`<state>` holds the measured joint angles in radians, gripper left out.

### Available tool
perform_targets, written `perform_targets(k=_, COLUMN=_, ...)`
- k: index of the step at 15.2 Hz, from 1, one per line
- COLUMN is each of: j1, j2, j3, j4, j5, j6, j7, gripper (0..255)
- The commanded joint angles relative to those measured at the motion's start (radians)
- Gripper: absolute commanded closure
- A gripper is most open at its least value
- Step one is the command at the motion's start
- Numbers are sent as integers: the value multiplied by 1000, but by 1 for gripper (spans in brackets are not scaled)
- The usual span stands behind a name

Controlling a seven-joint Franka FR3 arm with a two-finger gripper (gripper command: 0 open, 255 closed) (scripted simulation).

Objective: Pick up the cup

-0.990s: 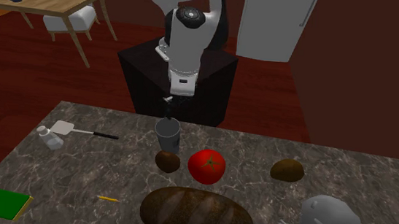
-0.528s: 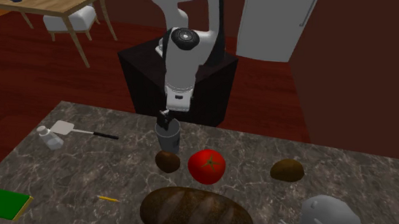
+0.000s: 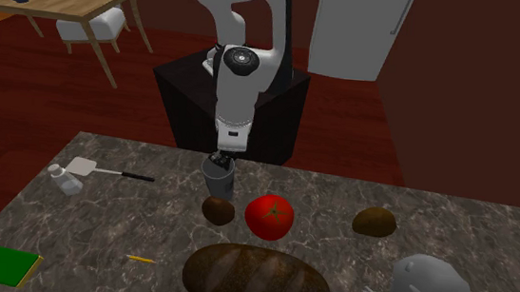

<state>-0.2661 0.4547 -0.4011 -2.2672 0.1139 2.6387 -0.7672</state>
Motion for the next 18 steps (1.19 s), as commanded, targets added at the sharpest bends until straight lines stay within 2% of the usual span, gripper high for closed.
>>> perform_targets(k=1, j1=0, j2=1, j3=0, j4=0, j5=0, j6=0, j7=0, gripper=255)
perform_targets(k=6, j1=2, j2=-3, j3=-1, j4=-4, j5=-1, j6=1, j7=2, gripper=255)
perform_targets(k=18, j1=54, j2=-156, j3=-68, j4=-16, j5=-90, j6=-132, j7=50, gripper=255)
